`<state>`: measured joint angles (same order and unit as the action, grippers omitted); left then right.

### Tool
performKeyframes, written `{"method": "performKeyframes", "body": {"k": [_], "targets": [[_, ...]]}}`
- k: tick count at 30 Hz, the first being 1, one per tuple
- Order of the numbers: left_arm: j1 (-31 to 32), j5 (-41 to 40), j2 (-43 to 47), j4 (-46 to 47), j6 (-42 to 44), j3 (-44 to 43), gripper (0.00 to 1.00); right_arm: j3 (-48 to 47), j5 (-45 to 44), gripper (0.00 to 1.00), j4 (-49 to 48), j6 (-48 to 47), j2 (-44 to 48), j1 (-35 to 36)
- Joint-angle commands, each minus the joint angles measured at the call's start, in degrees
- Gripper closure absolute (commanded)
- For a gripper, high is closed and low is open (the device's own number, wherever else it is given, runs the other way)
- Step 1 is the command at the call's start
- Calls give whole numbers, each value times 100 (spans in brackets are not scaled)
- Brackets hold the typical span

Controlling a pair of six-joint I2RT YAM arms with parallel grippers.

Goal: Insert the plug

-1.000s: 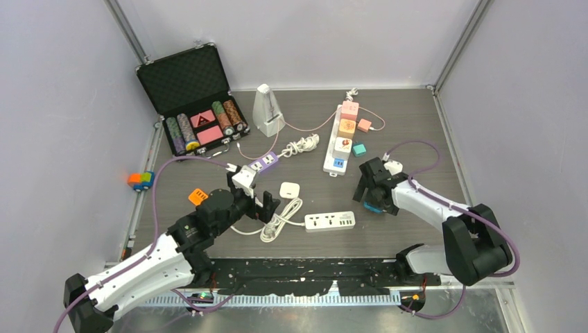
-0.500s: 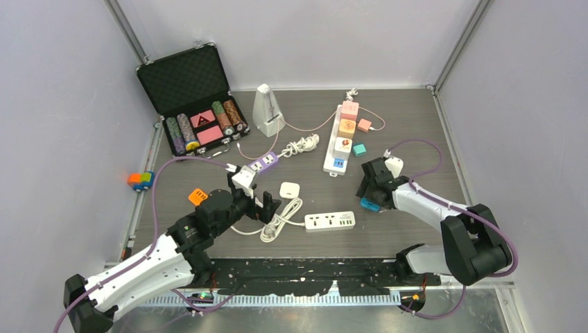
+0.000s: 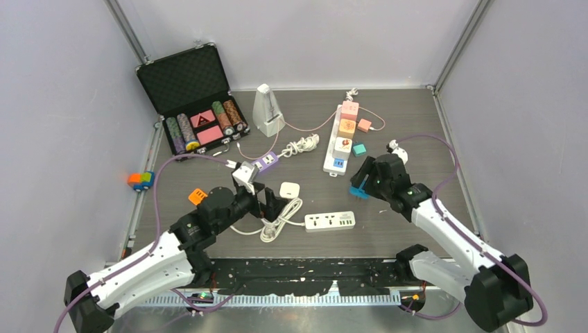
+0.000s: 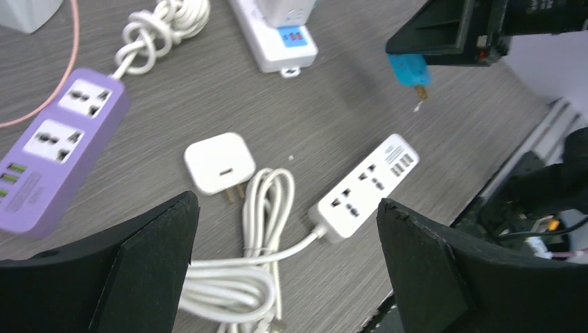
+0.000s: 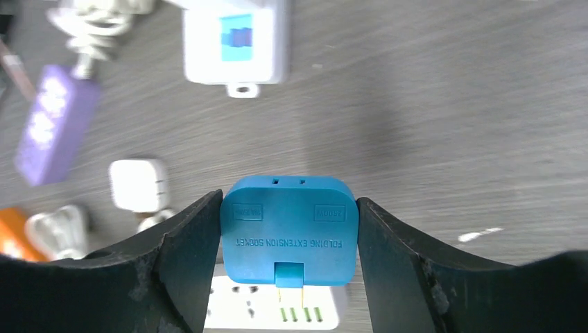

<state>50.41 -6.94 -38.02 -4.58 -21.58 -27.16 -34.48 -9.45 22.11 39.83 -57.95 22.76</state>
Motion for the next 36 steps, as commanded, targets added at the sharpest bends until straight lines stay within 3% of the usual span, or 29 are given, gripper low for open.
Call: {"method": "performKeyframes", "body": {"k": [1,4,11,19,26,36], "targets": [[-23,616,-114,1597,-461,-63,1,-450,641,51,-344,648,550,352],[-23,864,-399,2341,-478,-54,1,-742,292,52,-562,1238,759,935],[-14,1434,-1219,2443,-563,-598,1,-1369,-571,52,-775,2272,477,2479],[-5,1842,-1489,3163,-800,-384,1,-1580,-736,52,-940,2628,339,2717],[-5,1659,-1804,3478,-1295,-471,1,-1629,-779,51,-1064,2649,212,2800],[-10,887,-2143,2808,-1823,-860,34,-1808,-1067,47,-819,2601,51,2900]]}}
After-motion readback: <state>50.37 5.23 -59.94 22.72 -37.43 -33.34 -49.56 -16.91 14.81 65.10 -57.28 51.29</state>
